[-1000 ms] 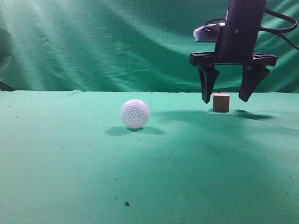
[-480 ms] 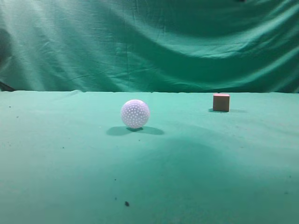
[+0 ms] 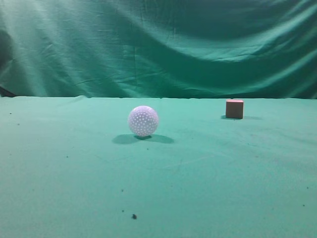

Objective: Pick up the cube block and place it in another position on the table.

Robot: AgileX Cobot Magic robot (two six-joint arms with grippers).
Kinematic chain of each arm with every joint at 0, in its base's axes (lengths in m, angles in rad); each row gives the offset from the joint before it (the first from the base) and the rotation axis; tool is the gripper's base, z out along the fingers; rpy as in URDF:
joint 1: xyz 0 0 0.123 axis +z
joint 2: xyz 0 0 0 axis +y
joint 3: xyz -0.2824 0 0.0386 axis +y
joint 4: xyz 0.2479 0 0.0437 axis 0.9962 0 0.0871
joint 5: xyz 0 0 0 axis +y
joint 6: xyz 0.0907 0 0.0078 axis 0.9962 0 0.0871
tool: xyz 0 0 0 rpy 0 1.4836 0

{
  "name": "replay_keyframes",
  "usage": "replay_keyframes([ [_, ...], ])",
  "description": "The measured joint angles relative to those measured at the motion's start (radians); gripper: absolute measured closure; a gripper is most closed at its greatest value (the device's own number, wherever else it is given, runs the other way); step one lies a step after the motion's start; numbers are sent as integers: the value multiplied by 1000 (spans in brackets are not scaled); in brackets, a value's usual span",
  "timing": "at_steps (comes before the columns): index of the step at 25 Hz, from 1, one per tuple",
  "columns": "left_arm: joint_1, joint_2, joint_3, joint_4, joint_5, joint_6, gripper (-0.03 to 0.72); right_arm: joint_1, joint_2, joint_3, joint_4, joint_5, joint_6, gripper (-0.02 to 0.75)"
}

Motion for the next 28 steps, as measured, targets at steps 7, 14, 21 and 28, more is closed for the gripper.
replay_keyframes([
  [7, 0, 0, 0, 0, 0, 0, 426, 0, -208, 171, 0, 47, 2, 738],
  [14, 0, 0, 0, 0, 0, 0, 426, 0, -234, 185, -101, 181, -11, 738],
  [21, 0, 0, 0, 0, 0, 0, 426, -91, -438, 384, -147, -134, -15, 738],
  [28, 0, 0, 0, 0, 0, 0, 426, -246, -741, 739, -143, -422, -16, 738],
])
